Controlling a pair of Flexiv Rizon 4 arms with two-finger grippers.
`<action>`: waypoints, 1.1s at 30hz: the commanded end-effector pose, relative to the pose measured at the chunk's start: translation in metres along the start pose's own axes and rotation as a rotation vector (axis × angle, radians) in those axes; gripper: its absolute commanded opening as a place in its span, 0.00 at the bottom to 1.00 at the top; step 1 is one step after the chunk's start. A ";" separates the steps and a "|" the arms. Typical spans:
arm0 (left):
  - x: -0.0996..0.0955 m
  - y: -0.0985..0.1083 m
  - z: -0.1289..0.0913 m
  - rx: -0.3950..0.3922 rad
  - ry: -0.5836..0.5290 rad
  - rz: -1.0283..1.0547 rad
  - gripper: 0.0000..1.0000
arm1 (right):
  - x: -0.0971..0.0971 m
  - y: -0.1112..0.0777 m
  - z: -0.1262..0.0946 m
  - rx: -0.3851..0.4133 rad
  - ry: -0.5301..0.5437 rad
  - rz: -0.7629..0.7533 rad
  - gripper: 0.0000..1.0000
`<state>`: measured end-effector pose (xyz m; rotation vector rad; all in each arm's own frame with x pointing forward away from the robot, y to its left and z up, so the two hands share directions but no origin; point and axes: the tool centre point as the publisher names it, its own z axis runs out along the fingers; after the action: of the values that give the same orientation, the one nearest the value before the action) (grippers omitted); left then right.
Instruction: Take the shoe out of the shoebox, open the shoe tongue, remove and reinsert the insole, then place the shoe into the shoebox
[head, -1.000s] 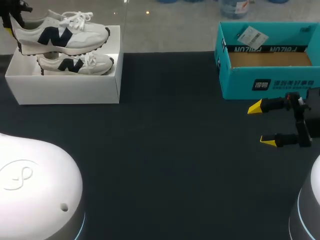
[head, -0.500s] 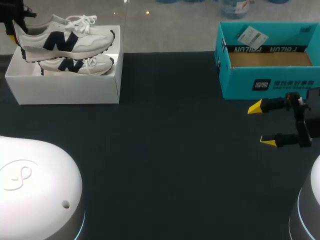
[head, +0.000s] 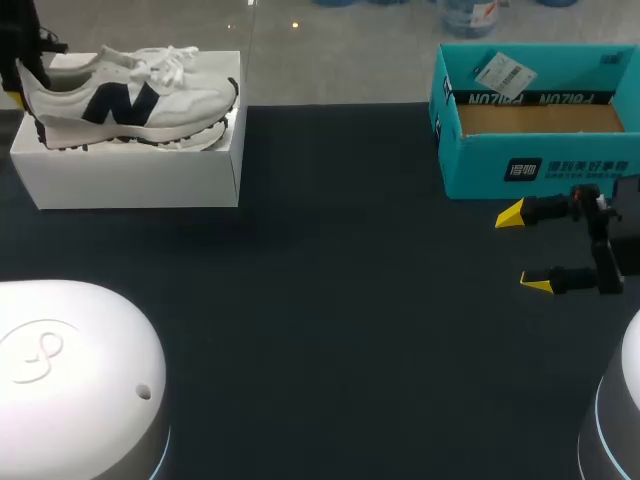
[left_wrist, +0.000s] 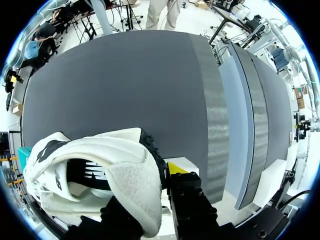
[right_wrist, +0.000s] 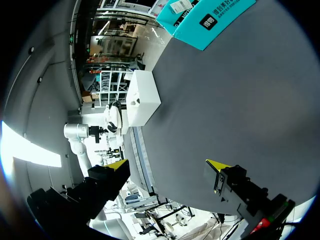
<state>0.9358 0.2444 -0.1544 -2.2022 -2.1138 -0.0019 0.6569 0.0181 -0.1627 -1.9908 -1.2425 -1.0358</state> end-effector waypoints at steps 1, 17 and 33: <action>-0.025 -0.044 -0.002 -0.107 0.036 0.009 0.00 | -0.002 -0.009 -0.005 -0.014 0.000 0.002 1.00; -0.110 -0.125 0.000 -0.130 0.035 0.047 0.00 | -0.002 -0.009 -0.005 -0.014 0.000 0.002 1.00; -0.184 -0.179 0.000 -0.184 0.036 0.046 0.00 | -0.002 -0.009 -0.005 -0.014 0.000 0.002 1.00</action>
<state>0.7576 0.0760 -0.1493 -2.2649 -2.0701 -0.0866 0.6569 0.0181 -0.1627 -1.9908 -1.2425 -1.0358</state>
